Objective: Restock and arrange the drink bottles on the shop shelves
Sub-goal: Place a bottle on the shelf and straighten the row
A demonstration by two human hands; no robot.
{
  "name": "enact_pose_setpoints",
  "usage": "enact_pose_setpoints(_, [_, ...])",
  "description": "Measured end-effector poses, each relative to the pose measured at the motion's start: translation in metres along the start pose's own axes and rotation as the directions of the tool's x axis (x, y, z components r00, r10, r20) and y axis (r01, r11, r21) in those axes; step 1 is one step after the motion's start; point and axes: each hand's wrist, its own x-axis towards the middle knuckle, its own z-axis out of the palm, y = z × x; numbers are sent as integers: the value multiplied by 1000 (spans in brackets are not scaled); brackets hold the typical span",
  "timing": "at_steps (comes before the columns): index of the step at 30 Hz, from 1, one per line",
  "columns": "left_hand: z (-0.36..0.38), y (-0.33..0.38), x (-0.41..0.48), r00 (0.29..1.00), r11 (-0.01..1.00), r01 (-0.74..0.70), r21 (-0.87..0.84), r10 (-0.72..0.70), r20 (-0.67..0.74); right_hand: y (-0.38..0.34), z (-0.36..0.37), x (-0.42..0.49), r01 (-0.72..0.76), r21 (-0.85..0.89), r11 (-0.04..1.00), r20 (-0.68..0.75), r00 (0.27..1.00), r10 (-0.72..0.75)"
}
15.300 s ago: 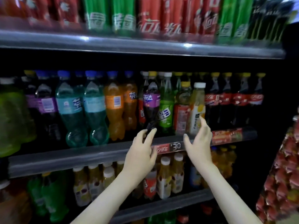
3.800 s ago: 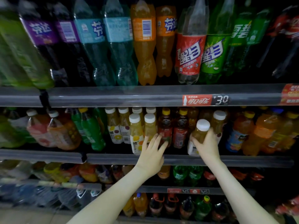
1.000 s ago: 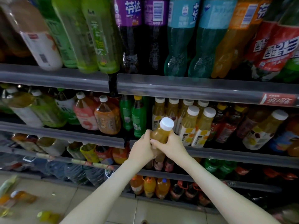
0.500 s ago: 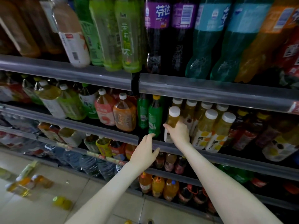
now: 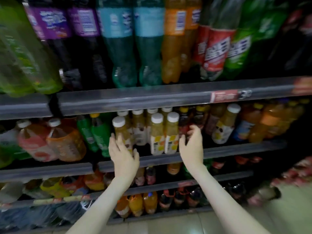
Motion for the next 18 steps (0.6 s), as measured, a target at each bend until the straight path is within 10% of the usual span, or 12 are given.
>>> enact_pose_setpoints(5, [55, 64, -7, 917, 923, -384, -39, 386, 105, 60, -49, 46, -186, -141, 972, -209, 966, 154])
enact_pose_setpoints(18, [97, 81, -1, 858, 887, -445, 124, 382, 344, 137, -76, 139, -364, -137, 921, -16, 931, 366])
